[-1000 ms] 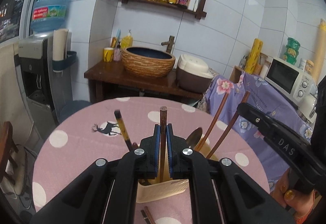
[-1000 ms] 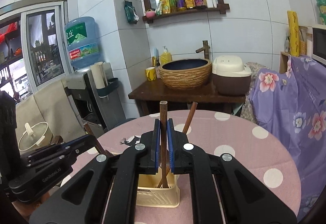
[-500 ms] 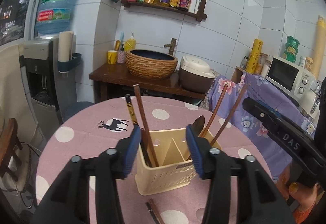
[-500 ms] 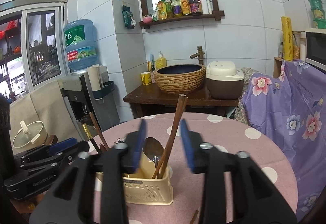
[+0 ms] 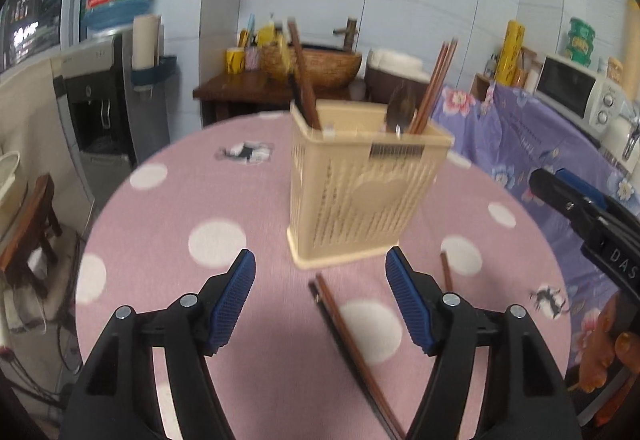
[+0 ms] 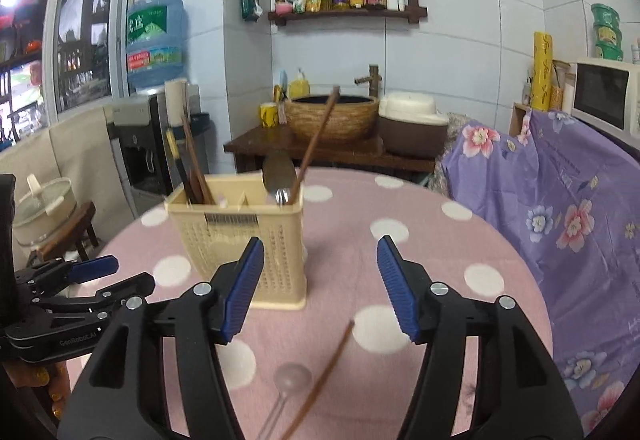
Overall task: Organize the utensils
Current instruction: 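Grasp a black chopstick with the left tool while the right tool grasps a brown chopstick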
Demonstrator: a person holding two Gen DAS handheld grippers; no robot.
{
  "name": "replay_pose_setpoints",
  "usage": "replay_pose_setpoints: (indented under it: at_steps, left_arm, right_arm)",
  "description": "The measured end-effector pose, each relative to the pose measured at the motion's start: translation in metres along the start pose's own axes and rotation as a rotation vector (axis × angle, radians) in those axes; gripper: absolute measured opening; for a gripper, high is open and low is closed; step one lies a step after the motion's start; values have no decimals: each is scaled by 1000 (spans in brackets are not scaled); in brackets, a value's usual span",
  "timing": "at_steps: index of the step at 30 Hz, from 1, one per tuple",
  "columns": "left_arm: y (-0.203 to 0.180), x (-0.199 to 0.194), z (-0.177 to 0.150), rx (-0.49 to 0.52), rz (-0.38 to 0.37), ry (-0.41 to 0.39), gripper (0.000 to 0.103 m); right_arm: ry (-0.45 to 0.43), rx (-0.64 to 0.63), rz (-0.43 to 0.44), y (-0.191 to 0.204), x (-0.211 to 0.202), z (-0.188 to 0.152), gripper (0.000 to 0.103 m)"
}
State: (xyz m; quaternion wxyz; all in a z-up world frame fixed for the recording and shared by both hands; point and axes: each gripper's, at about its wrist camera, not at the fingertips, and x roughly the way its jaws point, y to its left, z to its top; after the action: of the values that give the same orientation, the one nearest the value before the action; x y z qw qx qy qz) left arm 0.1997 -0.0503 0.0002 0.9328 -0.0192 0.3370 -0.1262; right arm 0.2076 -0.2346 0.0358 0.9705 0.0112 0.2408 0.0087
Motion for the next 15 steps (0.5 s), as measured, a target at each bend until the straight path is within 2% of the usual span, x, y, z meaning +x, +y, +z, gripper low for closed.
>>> replay_pose_setpoints:
  at_steps: [2, 5, 15]
  left_arm:
    - [3, 6, -15, -22, -13, 45, 64]
    - [9, 10, -31, -50, -5, 86, 57]
    - [7, 13, -74, -74, 30, 146, 51]
  right_arm:
    - [36, 8, -14, -4, 2, -15, 65]
    - [97, 24, -29, -10, 6, -38, 66]
    - [218, 69, -67, -23, 16, -96, 70]
